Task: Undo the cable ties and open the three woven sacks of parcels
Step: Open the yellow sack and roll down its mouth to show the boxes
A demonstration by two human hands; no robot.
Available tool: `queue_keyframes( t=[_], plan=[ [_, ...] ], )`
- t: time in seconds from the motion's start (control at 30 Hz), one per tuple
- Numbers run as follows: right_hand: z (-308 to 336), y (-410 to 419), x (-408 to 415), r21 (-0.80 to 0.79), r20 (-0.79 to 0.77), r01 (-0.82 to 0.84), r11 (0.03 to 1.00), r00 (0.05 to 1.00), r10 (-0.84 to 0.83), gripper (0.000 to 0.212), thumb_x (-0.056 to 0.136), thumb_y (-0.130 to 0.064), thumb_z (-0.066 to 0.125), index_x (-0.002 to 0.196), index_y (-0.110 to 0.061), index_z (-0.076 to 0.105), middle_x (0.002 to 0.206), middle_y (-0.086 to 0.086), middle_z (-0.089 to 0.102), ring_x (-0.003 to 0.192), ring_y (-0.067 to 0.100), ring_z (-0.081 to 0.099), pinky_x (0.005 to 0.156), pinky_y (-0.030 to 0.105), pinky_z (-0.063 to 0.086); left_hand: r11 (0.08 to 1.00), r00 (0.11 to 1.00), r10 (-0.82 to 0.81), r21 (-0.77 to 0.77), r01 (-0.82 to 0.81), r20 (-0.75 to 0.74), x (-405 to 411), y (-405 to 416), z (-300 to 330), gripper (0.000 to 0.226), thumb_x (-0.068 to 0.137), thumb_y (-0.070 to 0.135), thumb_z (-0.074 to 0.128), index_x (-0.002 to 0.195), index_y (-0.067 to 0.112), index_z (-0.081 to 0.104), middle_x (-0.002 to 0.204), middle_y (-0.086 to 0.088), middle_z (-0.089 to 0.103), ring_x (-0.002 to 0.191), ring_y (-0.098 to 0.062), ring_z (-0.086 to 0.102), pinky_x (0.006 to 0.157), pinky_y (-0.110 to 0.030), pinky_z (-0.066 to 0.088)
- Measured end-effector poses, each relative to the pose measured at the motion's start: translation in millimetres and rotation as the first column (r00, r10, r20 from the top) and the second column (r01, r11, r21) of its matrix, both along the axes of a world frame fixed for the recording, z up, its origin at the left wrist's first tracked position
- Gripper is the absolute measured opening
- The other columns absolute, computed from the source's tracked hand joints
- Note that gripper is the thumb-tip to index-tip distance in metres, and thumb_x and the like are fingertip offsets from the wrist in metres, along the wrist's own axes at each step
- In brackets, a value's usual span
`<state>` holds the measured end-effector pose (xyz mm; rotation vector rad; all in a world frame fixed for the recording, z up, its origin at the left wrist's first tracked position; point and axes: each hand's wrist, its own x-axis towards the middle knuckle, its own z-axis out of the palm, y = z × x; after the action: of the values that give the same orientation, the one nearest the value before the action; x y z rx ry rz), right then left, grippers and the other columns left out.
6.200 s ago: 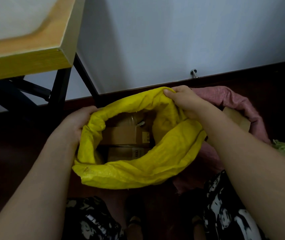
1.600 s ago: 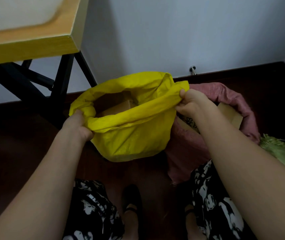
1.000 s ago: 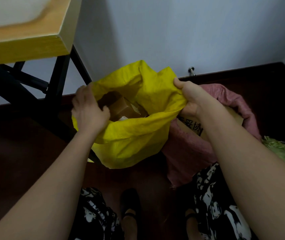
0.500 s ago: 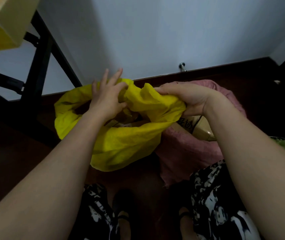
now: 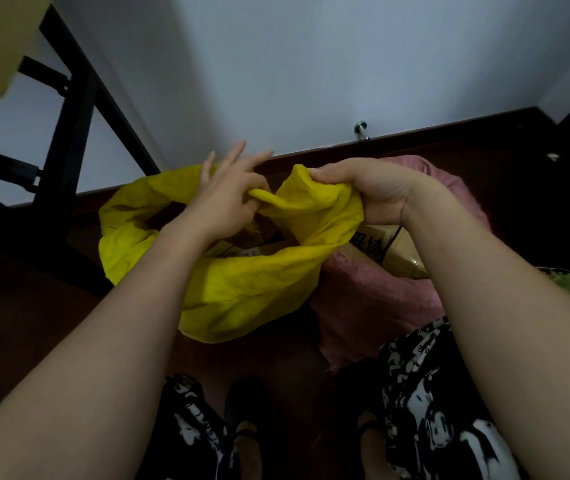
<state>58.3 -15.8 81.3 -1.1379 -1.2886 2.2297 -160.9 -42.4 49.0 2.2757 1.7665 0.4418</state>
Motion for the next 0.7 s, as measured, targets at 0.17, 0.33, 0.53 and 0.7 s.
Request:
queue_keyframes(
  t=[0.17,0.33,0.53,0.7],
  plan=[
    [-11.3,23.0,-1.5,-0.036,0.204,0.333,0.942,0.925,-0.319,0.027,0.098,-0.009,0.039,0.096,-0.011,0.066,0.088,0.010,0.071,0.076,0.024,0.068,0.062,0.031,0.059,0.954,0.817,0.269,-0.258,-0.152,0.510,-3.6,-5.3,18.1,0.004,0.064,0.019,0.053,0.063,0.018,0.049,0.067,-0.005,0.050,0.068,-0.012,0.045,0.061,-0.027,0.033],
    [-35.2,27.5,-12.3,0.545,0.624,0.005,0.839,0.665,-0.410,0.025,0.091,-0.020,0.054,0.115,-0.014,0.061,0.108,0.000,0.058,0.101,0.018,0.053,0.084,0.031,0.046,0.956,0.731,0.271,-0.260,-0.132,0.626,0.5,-10.1,28.8,0.026,0.092,0.032,0.057,0.073,0.014,0.057,0.067,-0.003,0.045,0.063,-0.010,0.044,0.055,-0.024,0.035],
    [-21.9,9.0,-33.1,0.868,0.330,-0.111,0.483,0.857,-0.396,0.032,0.092,-0.045,0.057,0.090,-0.015,0.066,0.086,-0.002,0.062,0.081,0.012,0.056,0.073,0.027,0.043,0.938,0.808,0.346,-0.202,-0.282,0.476,7.7,1.5,23.8,0.025,0.095,0.030,0.056,0.082,0.008,0.063,0.062,0.002,0.046,0.055,-0.007,0.041,0.044,-0.014,0.032],
    [-23.9,1.5,-38.6,0.847,0.437,-0.309,0.433,0.869,-0.233,0.020,0.087,-0.031,0.068,0.084,-0.012,0.063,0.072,-0.005,0.054,0.069,0.008,0.049,0.057,0.017,0.032,0.922,0.754,0.385,-0.250,-0.294,0.532,9.7,4.3,23.6,0.020,0.087,0.033,0.067,0.079,0.016,0.060,0.071,-0.003,0.052,0.057,-0.009,0.044,0.051,-0.023,0.036]
  ],
)
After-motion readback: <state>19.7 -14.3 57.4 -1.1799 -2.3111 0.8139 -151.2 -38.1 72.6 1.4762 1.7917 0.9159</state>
